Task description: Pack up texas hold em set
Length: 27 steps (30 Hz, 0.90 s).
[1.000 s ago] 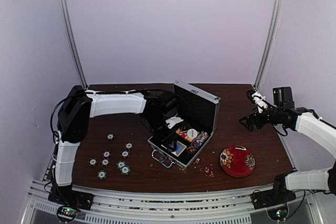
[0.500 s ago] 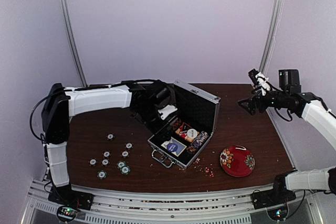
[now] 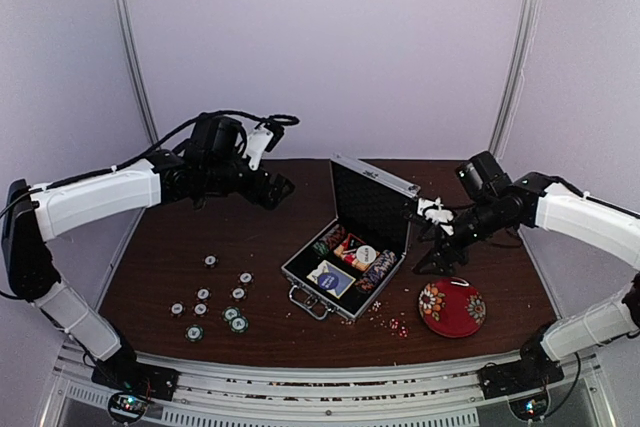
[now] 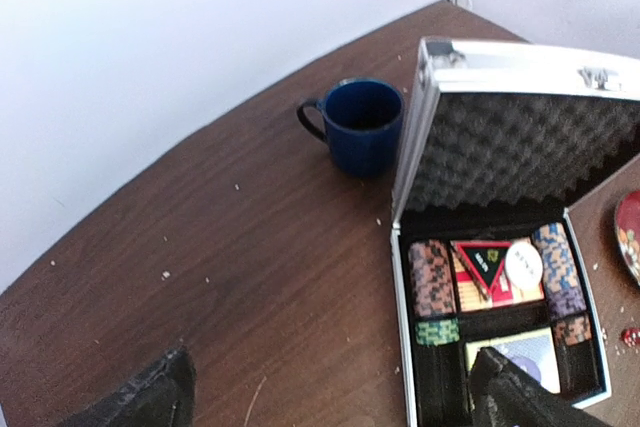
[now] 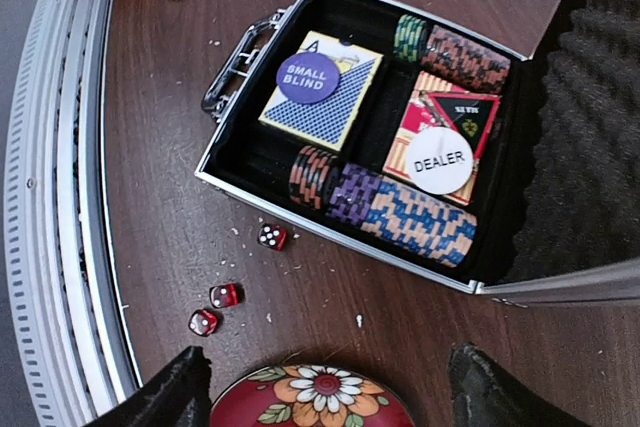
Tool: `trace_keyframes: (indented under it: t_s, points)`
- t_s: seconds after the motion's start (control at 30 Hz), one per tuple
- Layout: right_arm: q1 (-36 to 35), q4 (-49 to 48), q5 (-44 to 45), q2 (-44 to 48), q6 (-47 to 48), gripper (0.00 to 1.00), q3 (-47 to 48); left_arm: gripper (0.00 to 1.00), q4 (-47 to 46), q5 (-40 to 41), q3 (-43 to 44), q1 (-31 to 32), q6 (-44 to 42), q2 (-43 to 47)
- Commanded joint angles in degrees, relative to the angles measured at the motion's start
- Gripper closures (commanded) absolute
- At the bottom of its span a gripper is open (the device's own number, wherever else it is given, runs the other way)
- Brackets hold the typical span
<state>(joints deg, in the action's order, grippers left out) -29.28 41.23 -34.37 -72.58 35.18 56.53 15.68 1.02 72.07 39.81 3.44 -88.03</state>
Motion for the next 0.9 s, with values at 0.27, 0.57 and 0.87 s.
trace_keyframes:
  t_s: [0.27,0.57,0.87]
  points:
    - [-17.55,-2.91,21.37,-7.11,3.49,0.48,-2.99,0.02,-16.68,5.5,-8.33,-1.21,1.09,6.25]
    - [-23.76,-1.86,24.28,-14.27,5.6,0.6,-1.69,0.02,-21.52,9.96,-14.43,-2.18,1.12,12.57]
    - [-26.32,-0.24,22.97,-18.37,5.83,0.62,-0.29,0.02,-12.15,3.45,-6.62,-3.87,2.6,7.04]
